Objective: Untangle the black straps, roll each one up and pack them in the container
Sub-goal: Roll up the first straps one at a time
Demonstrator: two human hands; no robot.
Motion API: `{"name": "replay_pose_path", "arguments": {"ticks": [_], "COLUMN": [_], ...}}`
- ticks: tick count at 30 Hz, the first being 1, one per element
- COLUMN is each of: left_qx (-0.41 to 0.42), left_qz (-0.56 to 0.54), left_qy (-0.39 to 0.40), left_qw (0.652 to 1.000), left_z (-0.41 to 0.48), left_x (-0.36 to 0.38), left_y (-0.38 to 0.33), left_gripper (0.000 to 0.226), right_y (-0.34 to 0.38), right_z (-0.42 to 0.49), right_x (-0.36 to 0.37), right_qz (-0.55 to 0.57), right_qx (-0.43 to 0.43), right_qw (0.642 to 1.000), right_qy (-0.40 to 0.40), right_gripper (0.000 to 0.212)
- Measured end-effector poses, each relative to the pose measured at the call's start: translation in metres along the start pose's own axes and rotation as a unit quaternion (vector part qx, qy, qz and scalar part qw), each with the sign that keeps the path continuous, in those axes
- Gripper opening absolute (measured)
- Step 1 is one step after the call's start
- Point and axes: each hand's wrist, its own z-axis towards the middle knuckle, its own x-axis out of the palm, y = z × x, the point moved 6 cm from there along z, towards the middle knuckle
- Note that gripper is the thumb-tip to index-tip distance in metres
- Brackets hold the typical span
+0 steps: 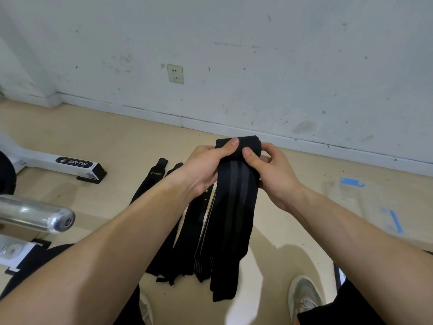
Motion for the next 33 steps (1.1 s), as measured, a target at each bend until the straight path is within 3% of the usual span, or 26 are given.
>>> {"name": "replay_pose_path", "arguments": {"ticks": [6, 10, 14, 21, 27, 31, 33], "left_qx": [0.008, 0.034, 0.104, 0.209, 0.270, 0.270, 0.270], "left_qz": [-0.025, -0.020, 0.034, 0.152, 0.238, 0.269, 0.279], "left_qy": [-0.031, -0.066, -0.084, -0.068, -0.073, -0.068, -0.067], "left_qw": [0.999, 0.997, 0.991, 0.964, 0.930, 0.922, 0.919], "left_z": [0.007, 0.011, 0.013, 0.009, 0.006, 0.006, 0.006], "left_x": [-0.008, -0.014, -0.017, -0.014, -0.015, -0.011, -0.009], "left_y": [0.000, -0.002, -0.007, -0.017, -0.024, -0.019, -0.018], "left_gripper": [0.030, 0.034, 0.032, 0.035, 0.042, 0.045, 0.045], "right_y": [-0.016, -0.014, -0.011, 0.003, 0.010, 0.007, 0.005], "right_z": [0.001, 0.003, 0.006, 0.012, 0.010, 0.011, 0.012], "right_x": [0.010, 0.015, 0.015, 0.011, 0.012, 0.014, 0.013], "right_qz": [-0.045, -0.066, -0.040, 0.009, 0.045, 0.049, 0.050], "right_qx": [0.049, 0.018, 0.017, 0.021, 0.090, 0.108, 0.094], "right_qw": [0.998, 0.997, 0.999, 0.997, 0.987, 0.988, 0.993], "right_qy": [0.019, 0.028, 0.020, 0.073, 0.128, 0.101, 0.060], "right_gripper": [0.032, 0.027, 0.023, 0.018, 0.033, 0.062, 0.061]}}
